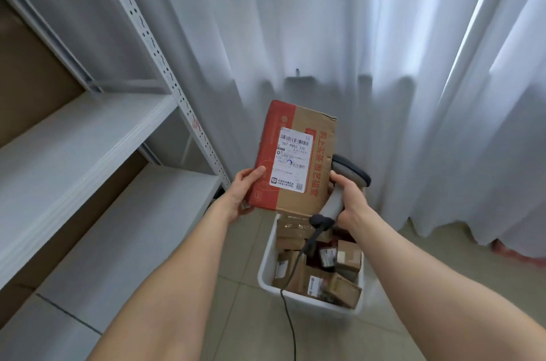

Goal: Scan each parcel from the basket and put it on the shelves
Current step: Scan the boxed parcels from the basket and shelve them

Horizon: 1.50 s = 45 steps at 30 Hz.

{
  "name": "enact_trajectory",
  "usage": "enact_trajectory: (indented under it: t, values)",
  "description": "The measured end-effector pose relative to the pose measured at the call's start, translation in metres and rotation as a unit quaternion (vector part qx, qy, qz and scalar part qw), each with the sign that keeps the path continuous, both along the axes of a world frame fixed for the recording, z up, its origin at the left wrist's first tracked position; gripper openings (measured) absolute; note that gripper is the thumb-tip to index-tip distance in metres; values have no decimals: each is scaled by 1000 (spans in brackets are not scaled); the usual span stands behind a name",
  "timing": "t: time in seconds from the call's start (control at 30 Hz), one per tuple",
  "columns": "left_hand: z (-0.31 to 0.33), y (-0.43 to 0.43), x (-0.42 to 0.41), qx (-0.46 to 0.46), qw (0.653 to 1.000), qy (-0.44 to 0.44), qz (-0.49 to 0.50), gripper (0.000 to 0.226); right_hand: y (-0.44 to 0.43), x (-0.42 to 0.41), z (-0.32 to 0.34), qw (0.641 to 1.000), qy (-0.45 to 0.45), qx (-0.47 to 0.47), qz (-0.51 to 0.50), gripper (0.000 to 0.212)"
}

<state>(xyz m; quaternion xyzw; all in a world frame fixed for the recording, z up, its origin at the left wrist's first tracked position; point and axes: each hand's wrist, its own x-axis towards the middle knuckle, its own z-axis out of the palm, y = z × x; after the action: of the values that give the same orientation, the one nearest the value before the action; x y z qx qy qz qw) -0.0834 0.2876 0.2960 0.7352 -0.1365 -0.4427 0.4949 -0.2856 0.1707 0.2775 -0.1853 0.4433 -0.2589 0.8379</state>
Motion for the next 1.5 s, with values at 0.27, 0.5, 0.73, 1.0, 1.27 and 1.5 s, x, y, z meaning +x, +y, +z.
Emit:
enact_trajectory:
  t: [0.27,0.5,0.73,1.0,1.27,1.5]
  values:
    - [29,22,-1,-13,999,8,-43,78,19,8,51,996,53,-78,1,23]
    - [35,38,11,-94,995,1,36,55,52,30,76,977,125,-169,-22,32]
    - [47,67,23,-113,992,16,55,54,85,41,114,957,103,-259,77,13]
    - [61,90,32,-107,992,30,59,59,118,54,150,954,59,-281,84,20]
    - [68,106,37,-103,993,32,51,60,138,63,174,944,88,-293,125,12]
    - [74,117,45,-103,993,23,45,64,146,67,182,940,100,-297,135,9]
